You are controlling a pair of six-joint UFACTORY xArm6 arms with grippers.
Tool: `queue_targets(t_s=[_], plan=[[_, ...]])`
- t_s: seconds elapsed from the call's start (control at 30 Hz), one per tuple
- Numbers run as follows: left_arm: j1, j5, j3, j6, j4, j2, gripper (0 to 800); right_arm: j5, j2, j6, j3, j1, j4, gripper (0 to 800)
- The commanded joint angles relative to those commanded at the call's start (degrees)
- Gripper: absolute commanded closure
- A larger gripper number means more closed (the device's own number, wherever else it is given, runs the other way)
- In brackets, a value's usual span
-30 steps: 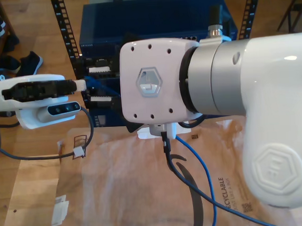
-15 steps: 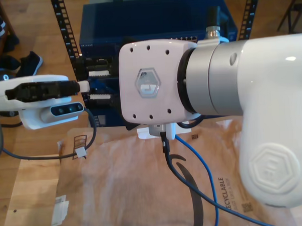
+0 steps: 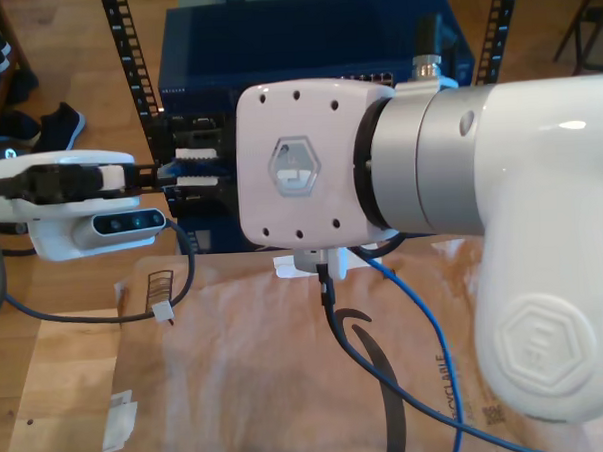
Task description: Grab the cable and plug it in
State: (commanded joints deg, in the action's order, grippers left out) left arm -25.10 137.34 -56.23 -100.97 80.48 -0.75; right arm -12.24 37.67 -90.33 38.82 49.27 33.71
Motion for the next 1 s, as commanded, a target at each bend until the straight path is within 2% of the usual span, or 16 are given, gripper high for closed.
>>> queue_targets(t_s=[0.1, 0.2, 0.33, 0.5, 0.6, 0.7, 0.77, 0.87, 1.0], plan=[[-2.02, -3.78, -0.26, 0.00, -0.26, 0.70, 2, 0.70, -1.41, 0.00, 0.18, -1.14, -0.26, 800], [-5.19, -8.26, -1.32, 0.97, -3.69, 1.58, 2, 3.78, -3.34, 0.00, -0.26, -4.84, -3.52, 800], [-8.00, -12.57, -4.31, 5.10, -18.02, 2.02, 1, 8.35, -6.24, 0.00, -1.58, -10.02, -5.71, 800], [-8.18, -15.91, -4.31, 9.41, -34.73, 6.95, 1, 21.36, -7.82, 0.09, -6.77, -14.24, -10.99, 800], [-8.70, -16.00, -4.04, 11.08, -41.49, 8.35, 1, 30.59, -7.82, 0.35, -10.73, -15.91, -11.34, 800], [-12.04, -16.00, -3.78, 15.56, -47.30, 8.79, 1, 38.15, -7.82, 0.62, -14.68, -18.46, -11.34, 799], [-14.07, -16.09, -3.52, 19.34, -49.85, 8.88, 1, 44.31, -8.44, 3.34, -17.14, -19.60, -11.08, 799], [-16.79, -16.09, -2.90, 20.84, -52.31, 8.88, 1, 53.80, -11.78, 8.09, -19.60, -20.04, -9.23, 799], [-19.08, -16.35, -2.73, 23.91, -58.02, 9.49, 1, 62.42, -14.68, 18.46, -21.10, -19.43, 0.79, 797]])
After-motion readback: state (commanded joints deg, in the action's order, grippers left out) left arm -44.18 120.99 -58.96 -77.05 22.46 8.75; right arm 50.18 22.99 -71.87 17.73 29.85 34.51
